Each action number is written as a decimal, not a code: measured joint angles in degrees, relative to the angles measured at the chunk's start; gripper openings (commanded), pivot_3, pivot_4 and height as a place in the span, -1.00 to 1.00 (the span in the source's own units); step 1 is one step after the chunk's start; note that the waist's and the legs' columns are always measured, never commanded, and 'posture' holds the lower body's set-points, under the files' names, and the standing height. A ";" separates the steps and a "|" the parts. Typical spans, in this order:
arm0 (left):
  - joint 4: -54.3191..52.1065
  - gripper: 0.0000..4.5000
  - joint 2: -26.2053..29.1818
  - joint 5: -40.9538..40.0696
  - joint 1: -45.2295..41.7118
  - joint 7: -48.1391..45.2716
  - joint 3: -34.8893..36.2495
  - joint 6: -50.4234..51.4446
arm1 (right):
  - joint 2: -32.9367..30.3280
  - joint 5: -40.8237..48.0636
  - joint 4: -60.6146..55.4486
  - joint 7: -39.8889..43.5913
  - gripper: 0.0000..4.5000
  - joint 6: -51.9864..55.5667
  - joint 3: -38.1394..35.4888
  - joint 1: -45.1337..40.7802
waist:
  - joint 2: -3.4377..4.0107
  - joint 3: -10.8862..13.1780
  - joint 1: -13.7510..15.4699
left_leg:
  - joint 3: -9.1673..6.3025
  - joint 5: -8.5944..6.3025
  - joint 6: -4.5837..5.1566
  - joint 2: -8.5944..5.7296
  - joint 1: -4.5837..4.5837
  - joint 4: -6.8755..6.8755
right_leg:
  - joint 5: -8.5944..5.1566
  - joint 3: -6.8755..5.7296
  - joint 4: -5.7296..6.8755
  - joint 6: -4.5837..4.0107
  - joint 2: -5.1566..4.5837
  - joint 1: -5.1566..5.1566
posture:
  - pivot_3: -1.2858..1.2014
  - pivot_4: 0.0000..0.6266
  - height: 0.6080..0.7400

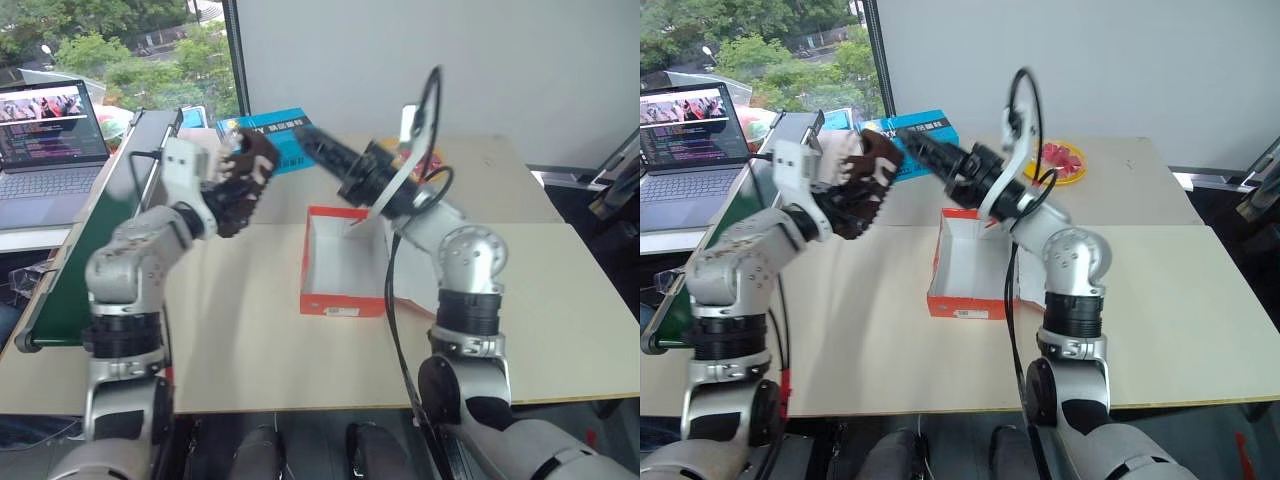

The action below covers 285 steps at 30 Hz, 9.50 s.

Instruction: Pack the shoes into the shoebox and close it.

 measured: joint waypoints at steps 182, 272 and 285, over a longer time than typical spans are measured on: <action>36.47 1.00 22.19 10.89 18.49 0.51 18.67 -34.70 | -10.53 -36.49 3.83 21.88 0.98 -29.79 32.45 16.20 | 0.02 0.01 -0.16 | 0.38 0.02 -0.03 0.01 0.36 -0.38 | -0.01 0.18 -0.22 -0.07 0.02 0.05 | 0.03 -0.52 1.00; -16.54 0.00 -9.86 -5.37 7.34 12.21 -5.52 -0.99 | -5.93 4.78 3.04 -5.82 1.00 0.45 3.52 6.24 | 0.05 0.02 -0.14 | -0.20 0.05 -0.01 -0.04 0.20 -0.32 | 0.04 0.23 -0.27 -0.07 0.08 0.07 | 0.03 -0.52 1.00; -17.53 -0.01 -10.52 -6.87 8.21 12.40 -6.45 1.02 | -4.34 2.57 6.14 -6.40 -0.31 -3.19 3.00 4.35 | 0.06 0.03 -0.13 | -0.20 0.05 0.00 -0.04 0.19 -0.32 | 0.04 0.22 -0.29 -0.07 0.08 0.06 | 0.03 -0.52 1.00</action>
